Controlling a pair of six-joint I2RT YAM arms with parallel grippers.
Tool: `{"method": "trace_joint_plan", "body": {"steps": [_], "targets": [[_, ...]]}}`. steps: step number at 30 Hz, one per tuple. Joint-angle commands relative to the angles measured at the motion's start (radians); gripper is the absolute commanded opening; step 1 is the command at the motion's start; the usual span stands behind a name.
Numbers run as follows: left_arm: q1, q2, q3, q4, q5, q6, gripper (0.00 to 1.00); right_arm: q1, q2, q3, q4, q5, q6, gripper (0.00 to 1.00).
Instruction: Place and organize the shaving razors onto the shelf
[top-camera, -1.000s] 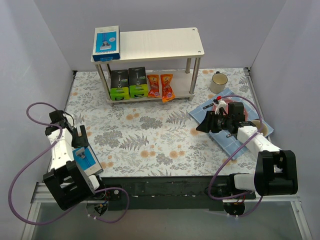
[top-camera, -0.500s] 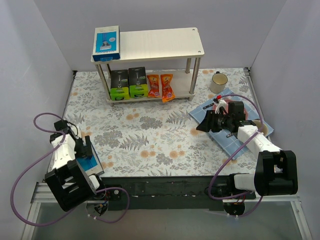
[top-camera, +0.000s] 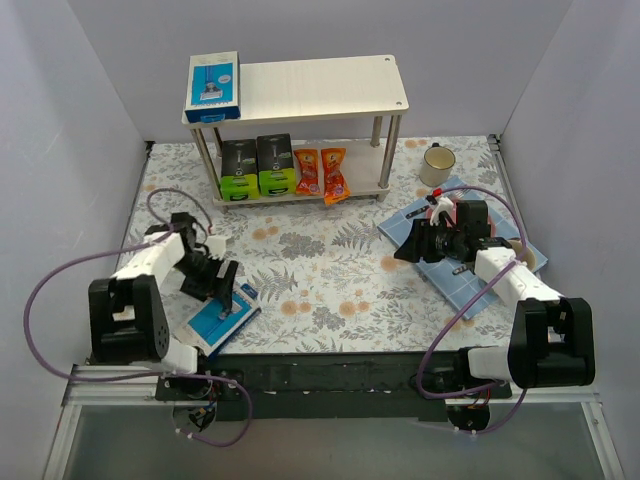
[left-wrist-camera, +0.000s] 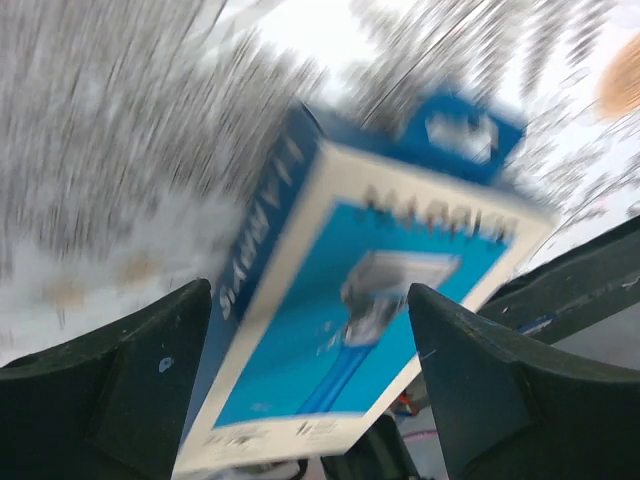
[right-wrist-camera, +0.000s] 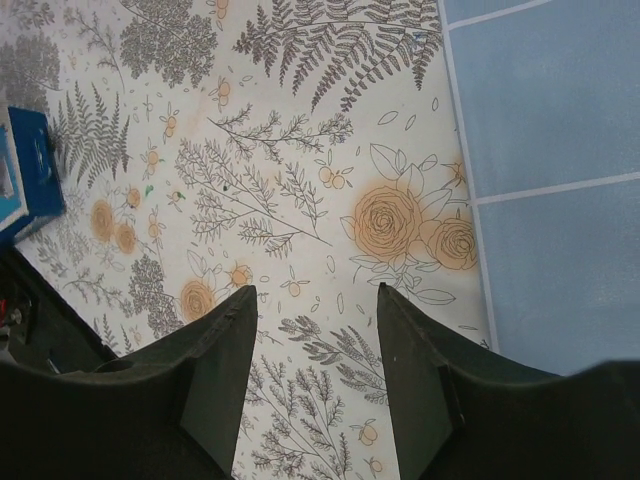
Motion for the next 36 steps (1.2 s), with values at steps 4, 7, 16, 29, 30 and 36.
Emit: {"method": "trace_joint_plan", "body": {"steps": [4, 7, 16, 29, 30, 36], "targets": [[-0.384, 0.155, 0.221, 0.122, 0.095, -0.066, 0.77, -0.003, -0.018, 0.042, -0.007, 0.014, -0.034, 0.59], [-0.495, 0.141, 0.301, 0.112, 0.136, -0.077, 0.76, -0.003, -0.035, 0.039, -0.015, 0.015, -0.044, 0.59], [-0.494, -0.096, 0.197, -0.118, -0.045, 0.061, 0.72, -0.003, -0.050, 0.011, 0.014, -0.002, -0.047, 0.59], [0.445, -0.136, 0.081, -0.114, -0.107, 0.319, 0.42, -0.003, 0.005, 0.027, 0.031, -0.023, -0.039, 0.59], [0.490, -0.129, 0.081, -0.137, -0.046, 0.333, 0.45, -0.002, 0.008, 0.027, 0.031, -0.023, -0.041, 0.59], [0.523, -0.075, 0.028, -0.217, 0.107, 0.325, 0.65, -0.002, 0.039, 0.046, 0.037, -0.029, -0.038, 0.59]]}}
